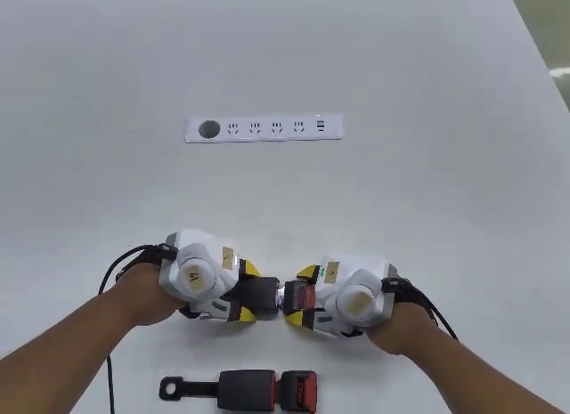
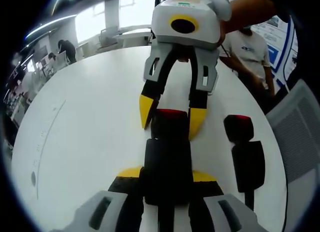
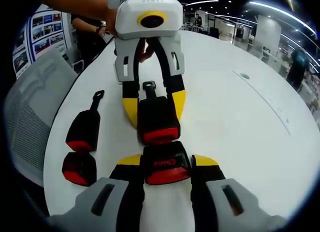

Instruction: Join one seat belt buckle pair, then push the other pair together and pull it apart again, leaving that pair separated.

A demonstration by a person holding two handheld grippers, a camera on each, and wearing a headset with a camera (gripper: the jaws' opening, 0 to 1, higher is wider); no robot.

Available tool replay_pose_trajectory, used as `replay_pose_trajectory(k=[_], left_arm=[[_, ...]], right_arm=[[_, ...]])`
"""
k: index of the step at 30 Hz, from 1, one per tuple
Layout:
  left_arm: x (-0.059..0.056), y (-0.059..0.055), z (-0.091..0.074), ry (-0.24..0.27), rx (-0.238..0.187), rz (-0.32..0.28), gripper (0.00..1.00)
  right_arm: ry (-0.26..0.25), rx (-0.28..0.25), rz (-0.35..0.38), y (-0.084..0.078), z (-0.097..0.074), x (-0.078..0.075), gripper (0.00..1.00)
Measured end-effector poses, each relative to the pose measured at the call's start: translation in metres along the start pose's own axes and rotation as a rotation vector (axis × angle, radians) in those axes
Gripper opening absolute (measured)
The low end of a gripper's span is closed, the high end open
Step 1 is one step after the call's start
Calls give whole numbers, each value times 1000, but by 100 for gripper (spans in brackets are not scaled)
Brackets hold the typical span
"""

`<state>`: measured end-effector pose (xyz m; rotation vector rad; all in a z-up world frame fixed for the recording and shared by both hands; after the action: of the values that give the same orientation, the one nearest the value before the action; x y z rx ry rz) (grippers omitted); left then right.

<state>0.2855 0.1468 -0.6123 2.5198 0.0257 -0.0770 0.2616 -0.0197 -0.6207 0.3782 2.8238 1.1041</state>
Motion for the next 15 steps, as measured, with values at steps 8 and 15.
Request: replay_pose_trajectory(k=[8,15], left_arm=[[0,2,0,3,5,0,34],[0,3,0,4,14,-1,34]], right_arm=[[4,-1,-7,0,0,-1,34],[3,5,-13,0,-1,-2,34]])
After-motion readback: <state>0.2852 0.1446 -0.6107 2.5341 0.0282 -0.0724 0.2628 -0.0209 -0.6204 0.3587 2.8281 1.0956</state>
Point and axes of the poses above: the centre of the closed fingertips' face, and the gripper's own axes: z roughly forward along the fingers, x roughly to its left, y roughly out of its top, the point moved 10 cm from there along -z, roughly backward along the fingers, and after that the axes turned 1 degree about x, right-handed, at the moved point
